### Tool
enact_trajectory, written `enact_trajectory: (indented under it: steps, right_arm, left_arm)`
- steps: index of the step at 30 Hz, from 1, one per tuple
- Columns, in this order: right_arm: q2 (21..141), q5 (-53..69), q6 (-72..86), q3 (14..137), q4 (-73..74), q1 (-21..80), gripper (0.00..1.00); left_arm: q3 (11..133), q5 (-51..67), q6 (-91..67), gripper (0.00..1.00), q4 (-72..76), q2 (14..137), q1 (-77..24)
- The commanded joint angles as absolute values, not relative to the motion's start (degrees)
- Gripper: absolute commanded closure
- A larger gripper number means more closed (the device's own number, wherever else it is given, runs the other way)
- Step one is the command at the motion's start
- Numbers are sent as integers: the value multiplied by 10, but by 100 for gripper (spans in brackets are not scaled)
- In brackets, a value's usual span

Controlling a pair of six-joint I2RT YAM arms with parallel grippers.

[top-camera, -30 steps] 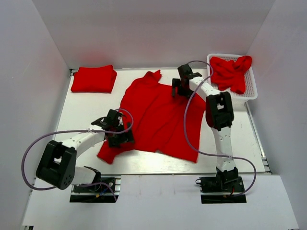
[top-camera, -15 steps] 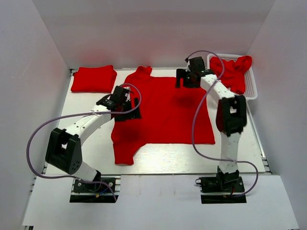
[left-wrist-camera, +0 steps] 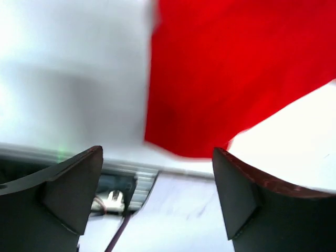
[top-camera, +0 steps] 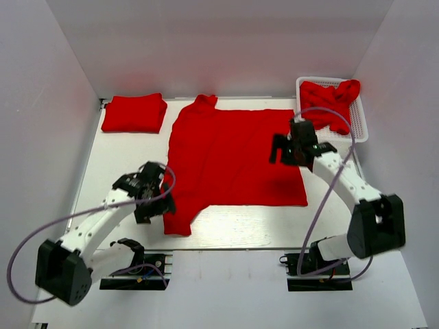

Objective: Fold and stack the t-shirts
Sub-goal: Flatten out the tshirt, then grap the side of the flattened tshirt closest away from the robot with both arms

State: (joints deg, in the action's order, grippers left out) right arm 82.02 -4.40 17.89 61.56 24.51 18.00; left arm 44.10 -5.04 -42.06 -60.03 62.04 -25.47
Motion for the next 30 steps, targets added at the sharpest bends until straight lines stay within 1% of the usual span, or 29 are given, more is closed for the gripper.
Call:
enact_trajectory:
  steps: [1, 3, 5, 6, 11, 12, 14, 17, 23, 26, 27, 30]
  right_arm:
    - [739, -90, 235, 561, 271, 177, 10]
    - [706, -98, 245, 514, 279, 177, 10]
    - [670, -98, 258, 487, 280, 175, 10]
    - [665, -92, 260, 475, 280, 176, 10]
    - [627, -86, 267, 455, 284, 175, 10]
    - [627, -87, 265, 454, 286, 173, 10]
    - [625, -88, 265, 451, 283, 173, 10]
    - [630, -78, 268, 443, 283, 175, 10]
    - [620, -48, 289, 406, 282, 175, 10]
    - [604, -26, 299, 388, 287, 174, 10]
    - [594, -24, 302, 383, 287, 174, 10]
    - [588, -17, 309, 362, 293, 174, 10]
  left_arm:
    - [397, -2, -475, 8, -671, 558, -258]
    - [361, 35, -484, 10, -662, 509, -263]
    - [342, 71, -484, 18, -631, 484, -263]
    - [326, 71, -494, 20, -626, 478, -263]
    - [303, 56, -501, 20, -582, 504, -263]
    - [303, 56, -501, 25, -570, 510, -263]
    - [303, 55, -494, 28, -551, 505, -263]
    - [284, 44, -499, 29, -519, 492, -263]
    - [256, 19, -505, 35, -481, 504, -263]
    - [250, 14, -505, 42, -475, 504, -263]
    - [244, 14, -505, 46, -468, 504, -263]
    - [238, 4, -500, 64, -445, 504, -263]
